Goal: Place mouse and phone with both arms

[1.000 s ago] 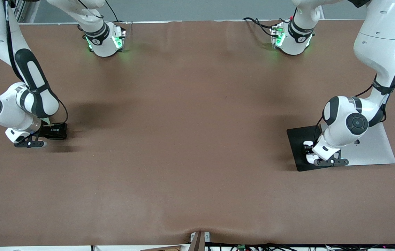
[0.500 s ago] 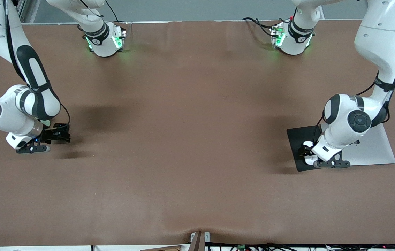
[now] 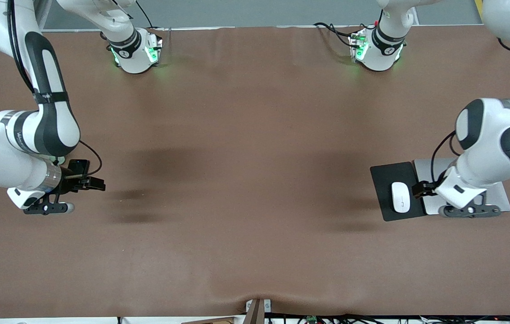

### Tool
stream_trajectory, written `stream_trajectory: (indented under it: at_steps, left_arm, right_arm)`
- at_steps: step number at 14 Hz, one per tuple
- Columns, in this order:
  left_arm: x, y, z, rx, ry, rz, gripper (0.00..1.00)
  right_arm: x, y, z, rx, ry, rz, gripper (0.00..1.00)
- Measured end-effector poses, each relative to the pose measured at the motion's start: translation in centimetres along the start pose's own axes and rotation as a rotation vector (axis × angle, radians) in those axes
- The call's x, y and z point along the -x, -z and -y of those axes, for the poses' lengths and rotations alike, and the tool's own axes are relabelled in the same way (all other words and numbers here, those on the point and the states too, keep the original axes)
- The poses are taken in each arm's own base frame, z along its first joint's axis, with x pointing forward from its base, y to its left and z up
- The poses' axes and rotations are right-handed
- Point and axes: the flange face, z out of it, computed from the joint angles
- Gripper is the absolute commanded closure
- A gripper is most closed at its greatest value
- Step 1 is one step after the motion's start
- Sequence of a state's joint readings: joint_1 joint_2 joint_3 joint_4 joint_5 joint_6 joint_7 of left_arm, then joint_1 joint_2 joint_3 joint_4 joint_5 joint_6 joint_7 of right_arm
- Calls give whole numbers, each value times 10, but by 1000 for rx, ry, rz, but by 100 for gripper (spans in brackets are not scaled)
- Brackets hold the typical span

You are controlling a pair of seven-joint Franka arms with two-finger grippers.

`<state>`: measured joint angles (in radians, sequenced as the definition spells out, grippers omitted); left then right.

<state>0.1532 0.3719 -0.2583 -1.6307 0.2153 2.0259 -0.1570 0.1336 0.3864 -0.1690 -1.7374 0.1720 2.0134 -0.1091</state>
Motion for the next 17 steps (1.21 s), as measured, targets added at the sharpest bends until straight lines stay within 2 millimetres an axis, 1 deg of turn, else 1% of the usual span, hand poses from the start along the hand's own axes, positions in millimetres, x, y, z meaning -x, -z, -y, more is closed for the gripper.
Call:
stream_trajectory:
  at_steps: [2,4,5,7,8,9,11,13,15,17]
  left_arm:
    - [-3,41,8,-12,17,-5,0]
    - [5,87,15,-21,34,-11,0]
    - [12,111,15,-5,46,-19,0]
    - [35,160,14,15,61,-25,0]
    - [48,180,13,11,62,-24,0]
    - [59,195,11,5,61,-20,0]
    - [76,215,3,-5,49,-2,0]
    - [88,225,-8,-9,32,15,0]
    - [95,232,-18,5,22,14,0]
    - [103,238,-23,4,18,16,0]
  right_arm:
    - [10,28,7,-13,-23,24,0]
    - [24,69,10,-27,-34,39,0]
    - [30,89,11,-28,-36,50,0]
    - [40,128,9,-1,-33,69,0]
    - [45,145,9,18,-32,69,0]
    - [50,160,8,33,-32,61,0]
    - [63,187,6,35,-33,37,0]
    - [75,207,9,22,-25,10,0]
    - [86,220,16,18,-45,-5,0]
    - [99,228,23,19,-65,-8,0]
